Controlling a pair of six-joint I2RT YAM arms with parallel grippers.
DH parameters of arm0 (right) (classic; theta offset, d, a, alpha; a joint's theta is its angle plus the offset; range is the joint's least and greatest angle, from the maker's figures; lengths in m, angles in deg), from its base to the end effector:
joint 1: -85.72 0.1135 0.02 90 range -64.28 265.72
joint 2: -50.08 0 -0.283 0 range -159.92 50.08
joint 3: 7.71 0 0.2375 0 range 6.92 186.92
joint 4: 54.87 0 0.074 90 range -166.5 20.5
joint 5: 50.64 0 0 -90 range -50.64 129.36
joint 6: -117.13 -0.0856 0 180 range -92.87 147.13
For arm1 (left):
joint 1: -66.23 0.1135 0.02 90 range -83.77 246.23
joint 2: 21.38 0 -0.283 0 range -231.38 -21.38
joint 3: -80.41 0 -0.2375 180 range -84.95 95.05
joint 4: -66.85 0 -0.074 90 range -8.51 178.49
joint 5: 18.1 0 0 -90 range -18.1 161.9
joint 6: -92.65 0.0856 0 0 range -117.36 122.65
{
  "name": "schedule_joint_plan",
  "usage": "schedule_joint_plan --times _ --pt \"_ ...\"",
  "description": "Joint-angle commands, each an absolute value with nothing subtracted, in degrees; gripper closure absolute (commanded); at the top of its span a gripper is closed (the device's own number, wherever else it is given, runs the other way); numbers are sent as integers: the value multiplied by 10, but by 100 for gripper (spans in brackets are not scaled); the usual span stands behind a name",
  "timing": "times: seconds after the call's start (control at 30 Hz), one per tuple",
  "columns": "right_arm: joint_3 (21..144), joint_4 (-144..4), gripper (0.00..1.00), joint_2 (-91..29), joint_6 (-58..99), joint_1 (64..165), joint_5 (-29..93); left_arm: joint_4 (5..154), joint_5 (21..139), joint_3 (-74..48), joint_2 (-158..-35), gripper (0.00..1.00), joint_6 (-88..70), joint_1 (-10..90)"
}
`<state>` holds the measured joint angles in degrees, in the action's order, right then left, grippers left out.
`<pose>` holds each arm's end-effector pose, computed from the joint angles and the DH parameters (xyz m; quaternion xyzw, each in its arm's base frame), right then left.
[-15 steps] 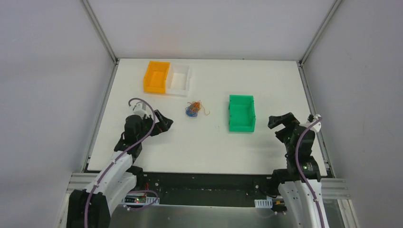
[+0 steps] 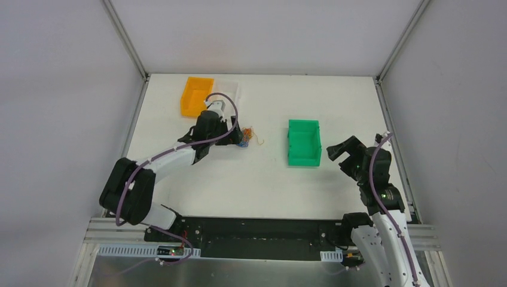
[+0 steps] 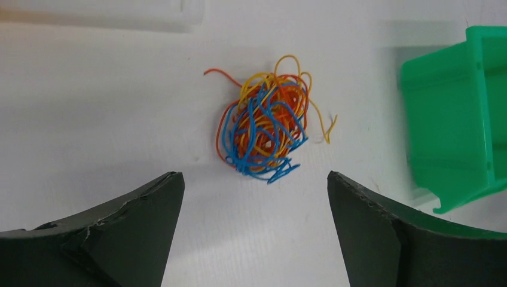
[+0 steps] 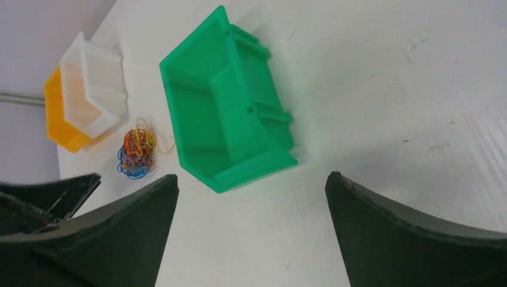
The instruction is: Untangle the cables
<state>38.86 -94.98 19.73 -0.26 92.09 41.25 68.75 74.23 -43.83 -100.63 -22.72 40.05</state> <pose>0.1491 0.0138 0.2582 0.1617 0.8223 0.1451 0.5259 0.2938 -0.1483 0.2285 0.0168 0.8449 -0.2478 0.4737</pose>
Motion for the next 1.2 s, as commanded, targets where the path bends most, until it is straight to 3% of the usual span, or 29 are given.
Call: schedule_joint_plan --times 0.0,0.2,0.37,0.4,0.47,0.53,0.6,0.73,0.97,1.17 --pt "416 -935 3 190 12 930 368 683 722 -342 -1086 9 -181 386" --pt "418 -928 4 183 12 932 354 733 706 -251 -1191 30 -163 376" --pt "417 -928 9 187 16 931 342 756 702 -251 -1211 50 -143 369" --pt "418 -928 16 185 24 931 329 757 701 -258 -1207 55 -141 369" --pt "419 -928 25 172 37 931 300 758 706 -272 -1192 77 -133 369" --pt "422 -934 26 149 46 934 273 757 726 -289 -1167 91 -128 369" --pt "423 -932 25 123 54 942 236 757 756 -310 -1137 98 -126 368" --pt "415 -892 26 95 42 996 205 741 828 -369 -1067 100 -158 369" --pt "418 -794 25 29 23 1137 263 711 903 -480 -910 100 -214 369" --pt "437 -712 26 -71 27 1247 299 732 942 -502 -823 100 -215 369"
